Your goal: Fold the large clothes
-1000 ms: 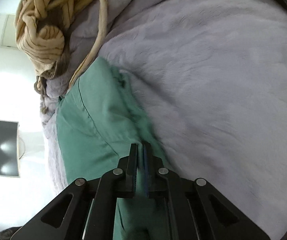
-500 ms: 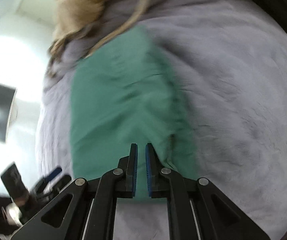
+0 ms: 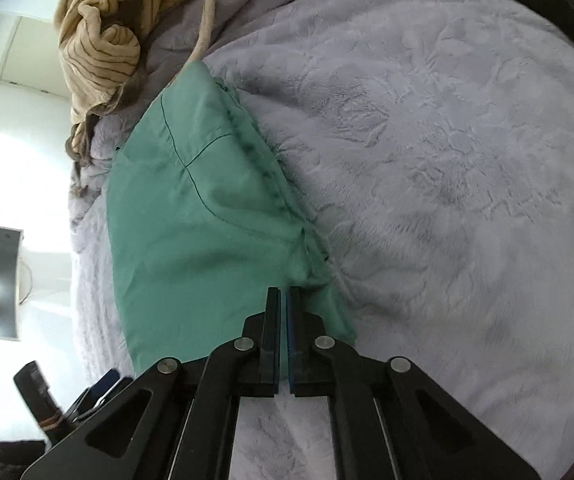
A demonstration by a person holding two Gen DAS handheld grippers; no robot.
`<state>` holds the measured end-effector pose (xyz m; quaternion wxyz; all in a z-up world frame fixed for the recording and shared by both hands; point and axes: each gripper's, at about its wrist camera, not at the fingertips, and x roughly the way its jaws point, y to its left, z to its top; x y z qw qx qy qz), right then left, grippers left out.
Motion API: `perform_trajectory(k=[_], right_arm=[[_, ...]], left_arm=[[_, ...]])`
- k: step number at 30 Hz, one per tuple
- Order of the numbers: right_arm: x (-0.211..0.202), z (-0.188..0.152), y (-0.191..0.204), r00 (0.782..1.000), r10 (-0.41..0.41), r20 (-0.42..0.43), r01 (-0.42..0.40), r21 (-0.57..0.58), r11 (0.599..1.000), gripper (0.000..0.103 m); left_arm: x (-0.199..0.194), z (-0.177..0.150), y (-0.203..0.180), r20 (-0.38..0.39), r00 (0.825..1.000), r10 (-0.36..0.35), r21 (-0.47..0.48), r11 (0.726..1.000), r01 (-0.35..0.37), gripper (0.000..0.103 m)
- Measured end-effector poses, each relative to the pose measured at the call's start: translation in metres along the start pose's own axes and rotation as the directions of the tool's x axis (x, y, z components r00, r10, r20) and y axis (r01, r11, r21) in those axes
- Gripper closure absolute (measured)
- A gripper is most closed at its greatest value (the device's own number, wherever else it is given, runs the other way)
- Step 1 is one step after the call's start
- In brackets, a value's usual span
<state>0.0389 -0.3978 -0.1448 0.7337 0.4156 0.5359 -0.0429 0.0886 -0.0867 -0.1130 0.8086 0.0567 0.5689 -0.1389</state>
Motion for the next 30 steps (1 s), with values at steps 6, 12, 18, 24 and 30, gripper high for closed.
perform_trajectory(k=[6,12,18,24,30], right_arm=[[-0.015,-0.028,0.014,0.994,0.009,0.112,-0.014,0.047,0.999,0.100],[-0.028,-0.051,0.027,0.982,0.073,0.175,-0.091,0.100,0.991,0.100],[-0.045,-0.063,0.023,0.968,0.095,0.230,-0.128,0.134,0.983,0.100],[-0.046,-0.062,0.020,0.966,0.122,0.229,-0.156,0.134,0.979,0.100],[-0.035,-0.046,0.026,0.969,0.173,0.176,-0.192,0.096,0.977,0.100]], left_arm=[[-0.026,0.002,-0.014,-0.003,0.999,0.037,0.111,0.993,-0.037,0.011],[-0.047,0.016,-0.039,0.024,0.998,0.056,0.257,0.965,-0.060,0.012],[-0.058,0.017,-0.062,0.053,0.998,0.040,0.346,0.937,-0.056,0.012],[-0.052,0.017,-0.077,0.023,0.999,0.031,0.359,0.932,-0.037,0.011],[-0.041,0.026,-0.082,0.014,0.999,0.046,0.340,0.939,-0.048,0.011]])
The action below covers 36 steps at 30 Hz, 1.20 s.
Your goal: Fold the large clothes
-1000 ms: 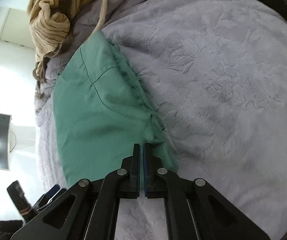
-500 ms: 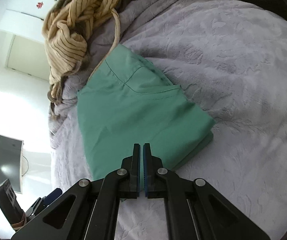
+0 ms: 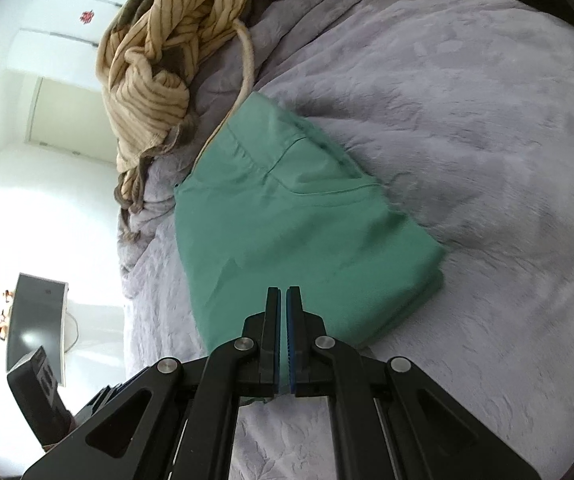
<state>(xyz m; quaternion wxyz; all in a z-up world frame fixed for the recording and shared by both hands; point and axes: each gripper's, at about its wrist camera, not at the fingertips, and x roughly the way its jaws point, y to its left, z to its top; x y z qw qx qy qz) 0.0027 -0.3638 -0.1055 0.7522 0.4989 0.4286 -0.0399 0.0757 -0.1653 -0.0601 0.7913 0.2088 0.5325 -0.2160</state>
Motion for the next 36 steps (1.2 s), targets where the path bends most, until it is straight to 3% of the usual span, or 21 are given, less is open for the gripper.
perform_trajectory(k=[9,26,36], right_arm=[[0.008,0.010,0.001,0.999,-0.008,-0.044,0.006,-0.031,1.000,0.100],[-0.006,-0.025,0.011,0.999,0.031,0.013,-0.031,-0.003,1.000,0.100],[-0.006,-0.001,0.005,0.999,0.050,0.009,-0.050,-0.014,0.999,0.100]], left_arm=[[0.024,0.009,-0.001,-0.049,0.999,-0.024,-0.060,0.998,0.021,0.012],[-0.004,-0.020,0.009,-0.018,1.000,-0.018,-0.031,0.999,0.017,0.011],[0.005,0.002,-0.014,-0.020,1.000,-0.014,-0.026,1.000,0.014,0.011]])
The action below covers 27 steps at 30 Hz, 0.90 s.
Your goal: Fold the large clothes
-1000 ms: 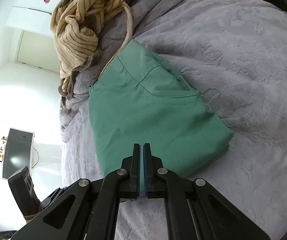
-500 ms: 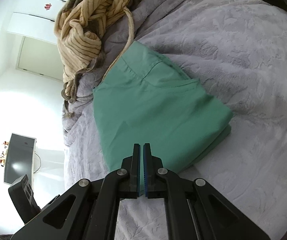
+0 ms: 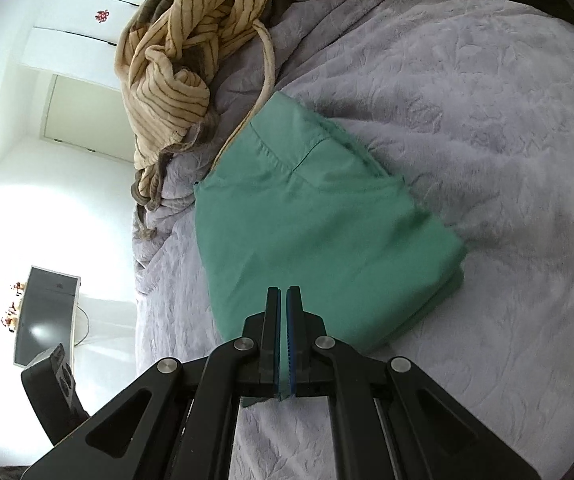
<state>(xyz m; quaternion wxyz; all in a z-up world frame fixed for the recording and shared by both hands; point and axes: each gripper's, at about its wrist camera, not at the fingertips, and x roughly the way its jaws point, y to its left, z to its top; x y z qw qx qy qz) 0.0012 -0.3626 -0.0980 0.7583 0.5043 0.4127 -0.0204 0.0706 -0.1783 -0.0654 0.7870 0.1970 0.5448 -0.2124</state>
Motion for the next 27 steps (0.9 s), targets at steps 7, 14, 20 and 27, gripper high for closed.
perform_trajectory(k=[7,14,20,27], right_arm=[[0.008,0.020,-0.001,0.999,-0.022,-0.023,0.021,-0.016,1.000,0.100],[0.009,0.005,0.011,1.000,-0.018,-0.004,0.018,-0.013,1.000,0.100],[0.012,-0.015,0.024,1.000,-0.002,0.001,0.002,-0.024,1.000,0.100],[0.020,-0.019,0.026,0.999,0.004,-0.038,-0.005,-0.030,1.000,0.100]], left_arm=[[0.013,0.016,-0.010,-0.016,1.000,-0.016,-0.019,1.000,0.016,0.011],[0.007,0.004,0.005,-0.012,1.000,-0.029,-0.038,0.999,0.028,0.011],[-0.005,-0.014,0.027,0.007,1.000,-0.015,-0.040,0.999,0.016,0.012],[-0.003,-0.028,0.034,-0.009,1.000,-0.018,-0.064,0.998,0.018,0.012]])
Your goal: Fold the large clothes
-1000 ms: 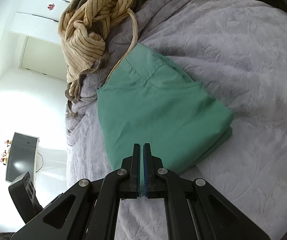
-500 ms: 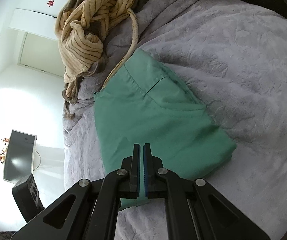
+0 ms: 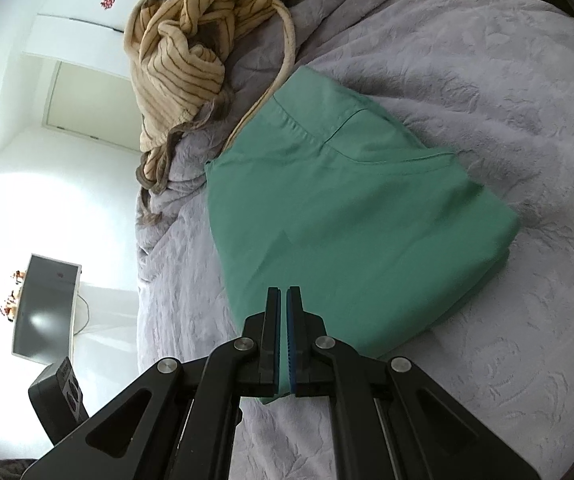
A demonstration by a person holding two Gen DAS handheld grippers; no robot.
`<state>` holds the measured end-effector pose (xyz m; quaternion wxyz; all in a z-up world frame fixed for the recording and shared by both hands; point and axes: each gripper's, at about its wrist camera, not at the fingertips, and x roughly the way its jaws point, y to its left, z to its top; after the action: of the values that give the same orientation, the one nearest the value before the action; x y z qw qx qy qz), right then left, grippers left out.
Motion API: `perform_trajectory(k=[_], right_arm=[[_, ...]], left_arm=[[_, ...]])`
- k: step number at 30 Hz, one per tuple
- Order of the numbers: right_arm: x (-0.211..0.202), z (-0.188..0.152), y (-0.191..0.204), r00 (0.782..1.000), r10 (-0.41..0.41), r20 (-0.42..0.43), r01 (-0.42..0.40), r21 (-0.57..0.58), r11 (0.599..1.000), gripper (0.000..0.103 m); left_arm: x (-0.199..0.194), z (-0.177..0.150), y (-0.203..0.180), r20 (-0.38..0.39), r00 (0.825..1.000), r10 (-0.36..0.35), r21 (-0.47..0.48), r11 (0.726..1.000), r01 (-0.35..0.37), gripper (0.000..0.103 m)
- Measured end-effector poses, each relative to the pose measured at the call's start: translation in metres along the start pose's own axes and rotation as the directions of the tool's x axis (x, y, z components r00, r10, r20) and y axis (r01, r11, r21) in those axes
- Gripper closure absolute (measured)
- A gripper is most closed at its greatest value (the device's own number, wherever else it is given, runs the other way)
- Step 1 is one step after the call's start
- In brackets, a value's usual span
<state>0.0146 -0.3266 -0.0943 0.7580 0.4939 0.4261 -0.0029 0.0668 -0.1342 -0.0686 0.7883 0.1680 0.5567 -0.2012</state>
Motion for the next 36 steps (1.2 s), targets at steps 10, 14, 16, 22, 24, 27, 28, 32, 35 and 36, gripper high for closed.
perform_trajectory(k=[10,14,16,22,24,27,28,32,35,36], right_arm=[[0.019,0.027,-0.002,0.995,-0.030,-0.090,0.025,-0.057,0.998,0.100],[0.018,0.039,-0.015,0.987,-0.075,-0.141,0.064,-0.081,0.995,0.100],[0.011,0.050,-0.020,0.987,-0.089,-0.134,0.076,-0.099,0.992,0.100],[0.004,0.104,-0.032,0.984,-0.113,-0.138,0.092,-0.153,0.984,0.050],[0.011,0.123,-0.037,0.984,-0.110,-0.140,0.086,-0.167,0.982,0.015],[0.032,0.143,-0.043,0.976,-0.087,-0.201,0.048,-0.190,0.981,0.015],[0.041,0.149,-0.045,0.971,-0.081,-0.224,0.037,-0.194,0.980,0.015],[0.082,0.158,-0.051,0.934,-0.036,-0.356,-0.035,-0.192,0.981,0.015],[0.116,0.163,-0.051,0.901,-0.045,-0.430,-0.052,-0.212,0.976,0.015],[0.124,0.165,-0.050,0.895,-0.038,-0.445,-0.064,-0.214,0.975,0.015]], left_arm=[[0.008,0.018,-0.001,0.007,1.000,-0.019,-0.047,0.999,0.019,0.011],[0.018,0.023,0.015,0.001,0.998,-0.057,-0.131,0.990,0.056,0.011],[0.020,0.027,0.024,0.016,0.996,-0.086,-0.170,0.982,0.088,0.011],[0.031,0.046,0.047,0.059,0.986,-0.156,-0.221,0.961,0.165,0.011],[0.038,0.052,0.052,0.052,0.977,-0.208,-0.229,0.950,0.214,0.011],[0.051,0.057,0.057,0.052,0.965,-0.255,-0.244,0.934,0.260,0.011],[0.055,0.058,0.059,0.054,0.963,-0.263,-0.254,0.929,0.268,0.011],[0.070,0.058,0.070,0.065,0.953,-0.297,-0.312,0.901,0.302,0.011],[0.091,0.058,0.075,0.035,0.925,-0.378,-0.357,0.860,0.365,0.011],[0.099,0.058,0.075,0.024,0.912,-0.408,-0.371,0.844,0.387,0.011]])
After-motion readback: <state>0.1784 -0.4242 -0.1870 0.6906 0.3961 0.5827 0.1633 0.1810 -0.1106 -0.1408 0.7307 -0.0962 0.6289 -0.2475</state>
